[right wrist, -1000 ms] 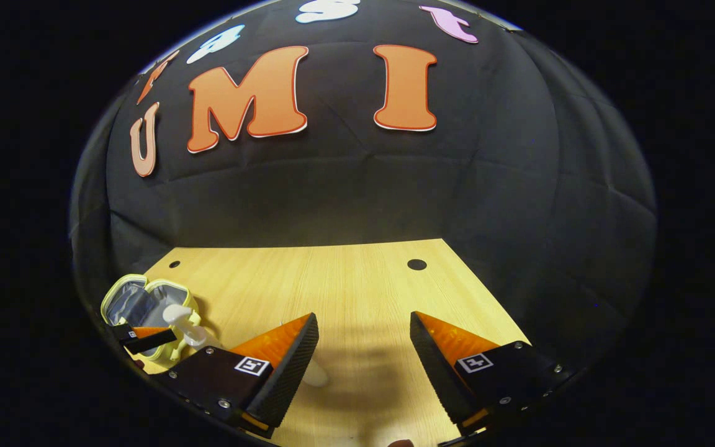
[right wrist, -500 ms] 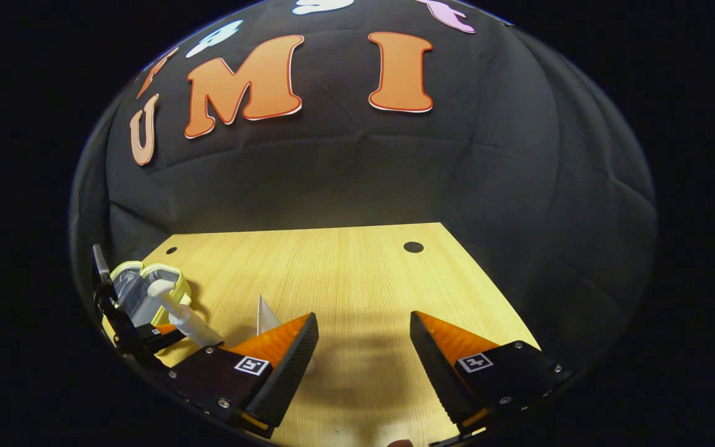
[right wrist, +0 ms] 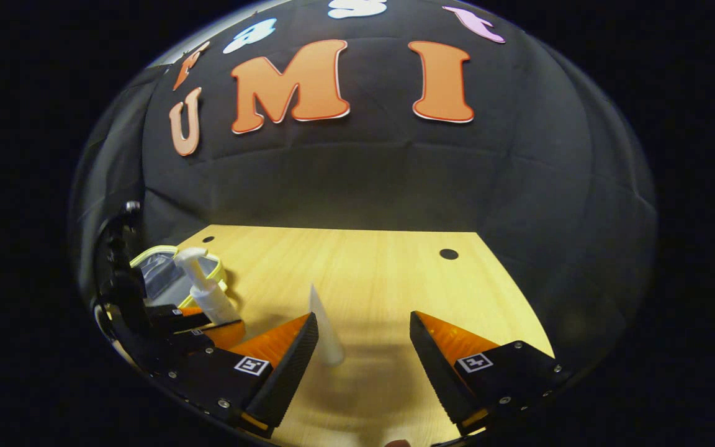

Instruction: First open the suitcase, pack the skin care products into it, and then close the suitcase.

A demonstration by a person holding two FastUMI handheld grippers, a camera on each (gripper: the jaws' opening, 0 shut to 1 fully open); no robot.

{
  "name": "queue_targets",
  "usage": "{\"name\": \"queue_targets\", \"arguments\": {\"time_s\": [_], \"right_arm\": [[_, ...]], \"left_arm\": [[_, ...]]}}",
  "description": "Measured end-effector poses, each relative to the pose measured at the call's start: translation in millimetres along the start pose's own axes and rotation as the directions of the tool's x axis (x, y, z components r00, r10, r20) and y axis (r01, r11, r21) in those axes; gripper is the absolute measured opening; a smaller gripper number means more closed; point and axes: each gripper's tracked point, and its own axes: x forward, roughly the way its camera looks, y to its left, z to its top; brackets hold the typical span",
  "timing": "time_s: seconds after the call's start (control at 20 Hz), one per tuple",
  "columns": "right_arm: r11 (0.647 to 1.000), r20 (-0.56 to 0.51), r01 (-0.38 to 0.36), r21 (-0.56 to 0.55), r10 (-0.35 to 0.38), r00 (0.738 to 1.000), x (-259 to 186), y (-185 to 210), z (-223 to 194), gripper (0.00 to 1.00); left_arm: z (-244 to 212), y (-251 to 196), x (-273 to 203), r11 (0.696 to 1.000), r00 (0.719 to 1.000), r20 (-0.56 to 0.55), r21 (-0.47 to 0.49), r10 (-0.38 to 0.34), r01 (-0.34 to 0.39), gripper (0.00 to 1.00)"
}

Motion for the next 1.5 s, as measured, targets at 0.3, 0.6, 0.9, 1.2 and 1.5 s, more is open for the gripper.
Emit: {"name": "queue_targets", "arguments": {"time_s": [0.3, 0.6, 0.9, 1.2, 1.5], "right_arm": [[0.996, -0.086, -0.084, -0.013, 0.083, 0.993, 34, 25, -36, 0.95], [0.994, -0.18, -0.102, 0.031, 0.106, 0.978, 76, 28, -83, 0.92], [0.994, -0.242, -0.106, 0.009, 0.105, 0.965, 99, 34, -108, 0.61], [0.991, -0.256, -0.084, 0.099, 0.107, 0.961, 76, 47, -79, 0.45], [0.968, -0.181, -0.089, 0.233, 0.133, 0.974, 28, 114, -18, 0.45]], "left_arm": [[48, 18, -57, 1.0, 1.0, 0.031, 0.01, 0.007, -0.008, 0.6], [60, 59, -104, 0.996, 0.995, 0.023, 0.003, 0.092, -0.092, 0.6], [49, 99, -126, 0.986, 0.988, -0.002, -0.052, 0.157, -0.157, 0.6], [60, 154, -142, 0.987, 0.987, -0.045, -0.021, 0.157, -0.158, 0.6], [64, 219, -141, 1.0, 0.97, -0.243, -0.012, 0.004, -0.007, 0.6]]}}
